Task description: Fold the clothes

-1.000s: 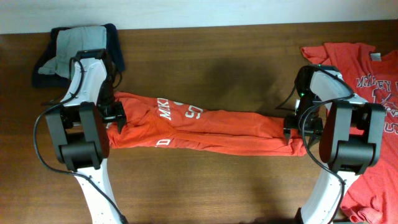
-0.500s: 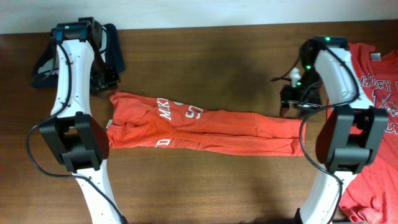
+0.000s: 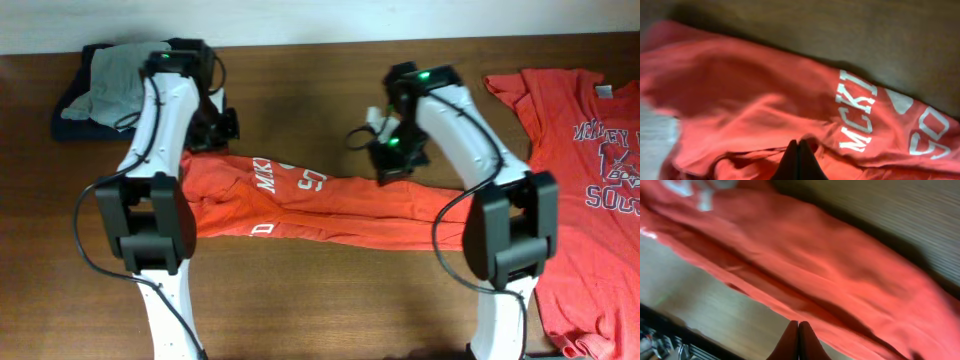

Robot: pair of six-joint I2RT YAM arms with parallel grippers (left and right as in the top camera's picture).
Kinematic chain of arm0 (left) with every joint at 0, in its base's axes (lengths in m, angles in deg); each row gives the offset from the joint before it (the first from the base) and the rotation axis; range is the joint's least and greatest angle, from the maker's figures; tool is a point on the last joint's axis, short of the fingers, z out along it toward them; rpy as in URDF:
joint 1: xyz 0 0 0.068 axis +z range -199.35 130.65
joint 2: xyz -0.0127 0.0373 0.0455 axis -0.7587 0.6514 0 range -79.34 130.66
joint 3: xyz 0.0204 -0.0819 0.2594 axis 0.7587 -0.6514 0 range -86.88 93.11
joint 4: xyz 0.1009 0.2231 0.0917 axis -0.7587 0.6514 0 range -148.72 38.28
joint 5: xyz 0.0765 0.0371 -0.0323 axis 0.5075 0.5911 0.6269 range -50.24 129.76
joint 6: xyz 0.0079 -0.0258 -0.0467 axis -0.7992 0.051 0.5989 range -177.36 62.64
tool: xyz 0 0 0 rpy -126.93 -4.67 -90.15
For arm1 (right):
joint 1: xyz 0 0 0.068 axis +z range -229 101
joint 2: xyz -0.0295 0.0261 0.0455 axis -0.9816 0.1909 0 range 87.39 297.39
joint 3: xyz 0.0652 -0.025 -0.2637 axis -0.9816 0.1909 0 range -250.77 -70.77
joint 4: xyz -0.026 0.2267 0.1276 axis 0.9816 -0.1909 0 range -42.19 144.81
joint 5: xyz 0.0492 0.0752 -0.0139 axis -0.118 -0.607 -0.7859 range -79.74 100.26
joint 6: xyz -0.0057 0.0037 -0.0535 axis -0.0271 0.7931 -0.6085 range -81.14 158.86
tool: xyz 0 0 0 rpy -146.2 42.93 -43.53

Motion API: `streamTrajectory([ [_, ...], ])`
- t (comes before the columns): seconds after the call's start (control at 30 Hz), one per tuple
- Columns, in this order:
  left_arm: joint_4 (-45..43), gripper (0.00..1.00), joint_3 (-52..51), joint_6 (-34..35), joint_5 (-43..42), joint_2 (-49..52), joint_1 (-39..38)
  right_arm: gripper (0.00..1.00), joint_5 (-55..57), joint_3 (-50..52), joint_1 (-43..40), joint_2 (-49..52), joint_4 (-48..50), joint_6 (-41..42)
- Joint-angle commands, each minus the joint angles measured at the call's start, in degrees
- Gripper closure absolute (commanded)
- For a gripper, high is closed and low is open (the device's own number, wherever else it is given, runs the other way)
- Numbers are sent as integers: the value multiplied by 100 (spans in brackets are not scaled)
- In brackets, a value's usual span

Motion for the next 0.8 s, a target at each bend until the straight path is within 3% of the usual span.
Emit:
streamTrajectory([
  [0.0, -131, 99, -319, -94, -98, -94, -83, 96, -101, -46, 398, -61, 162, 269],
  [0.4, -424, 99, -780, -94, -68, -94, -98, 96, -85, 212, 1187, 173, 984, 393],
  [0.77, -568, 99, -813, -92, 11, -90, -98, 96, -597, 1370, 1228, 175, 2142, 389],
])
